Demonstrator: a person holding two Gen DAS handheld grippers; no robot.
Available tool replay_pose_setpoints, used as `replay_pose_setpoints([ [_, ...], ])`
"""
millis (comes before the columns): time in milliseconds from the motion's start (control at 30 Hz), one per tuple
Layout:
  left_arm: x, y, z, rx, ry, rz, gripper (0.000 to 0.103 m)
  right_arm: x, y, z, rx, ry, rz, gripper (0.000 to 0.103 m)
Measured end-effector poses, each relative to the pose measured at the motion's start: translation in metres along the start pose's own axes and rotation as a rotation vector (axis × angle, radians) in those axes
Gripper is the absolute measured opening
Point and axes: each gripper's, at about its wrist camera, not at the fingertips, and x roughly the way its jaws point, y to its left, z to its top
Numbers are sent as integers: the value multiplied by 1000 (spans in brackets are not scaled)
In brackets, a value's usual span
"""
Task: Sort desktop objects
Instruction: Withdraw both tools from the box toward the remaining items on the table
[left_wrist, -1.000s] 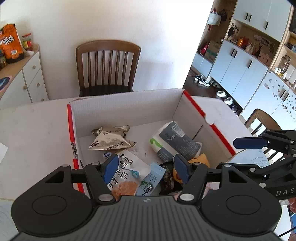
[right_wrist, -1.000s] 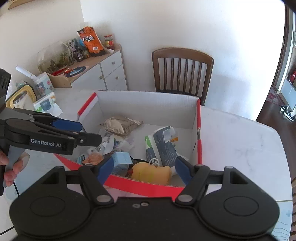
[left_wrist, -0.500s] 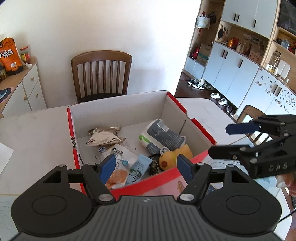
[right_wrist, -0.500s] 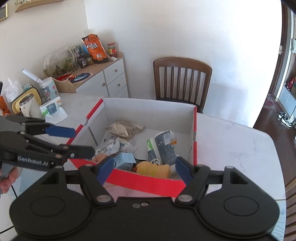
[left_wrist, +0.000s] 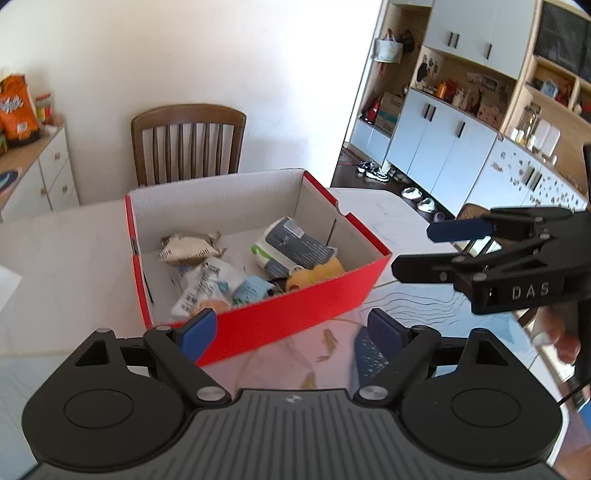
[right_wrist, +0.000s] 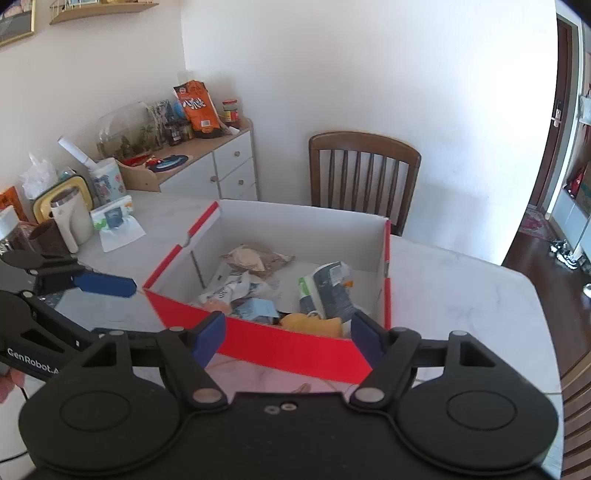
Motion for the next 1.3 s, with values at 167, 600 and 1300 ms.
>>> replay_pose_setpoints([
  [167, -11, -8, -12, 12, -13, -26, 103, -8, 12, -11, -16, -5, 13, 76],
  [600, -22, -27, -78, 73, 43, -70, 103, -12, 28, -52, 23, 31, 6, 77],
  [1300, -22, -52, -163, 226, 119, -55, 103, -10, 69, -112, 15, 104, -80, 77],
])
